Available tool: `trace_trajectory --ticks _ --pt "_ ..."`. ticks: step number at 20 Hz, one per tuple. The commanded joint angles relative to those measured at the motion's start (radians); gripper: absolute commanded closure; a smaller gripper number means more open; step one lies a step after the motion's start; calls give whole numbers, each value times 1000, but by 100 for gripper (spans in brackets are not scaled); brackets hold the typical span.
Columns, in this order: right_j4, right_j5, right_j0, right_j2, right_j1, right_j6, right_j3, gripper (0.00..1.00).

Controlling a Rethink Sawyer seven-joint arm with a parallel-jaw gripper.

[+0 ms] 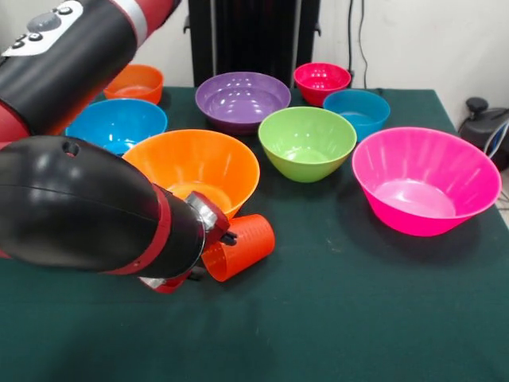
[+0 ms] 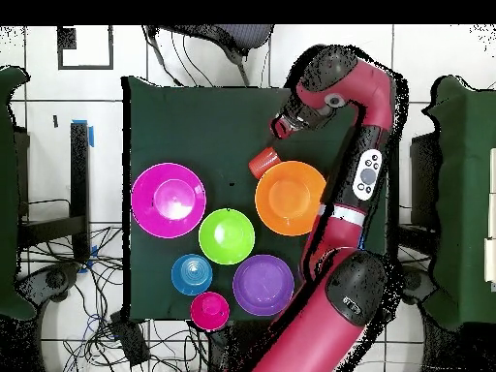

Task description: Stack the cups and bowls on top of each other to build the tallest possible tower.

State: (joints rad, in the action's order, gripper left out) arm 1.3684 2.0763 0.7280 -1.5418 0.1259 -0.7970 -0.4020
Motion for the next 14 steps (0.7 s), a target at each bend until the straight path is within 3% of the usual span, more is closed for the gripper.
trace_trajectory --ticks 1,8,14 --pt "-26 -140 26 250 -58 -110 -135 0" --pt "-105 -216 51 371 -111 -154 -247 0" --pt "-230 -259 84 476 -164 -301 -401 0"
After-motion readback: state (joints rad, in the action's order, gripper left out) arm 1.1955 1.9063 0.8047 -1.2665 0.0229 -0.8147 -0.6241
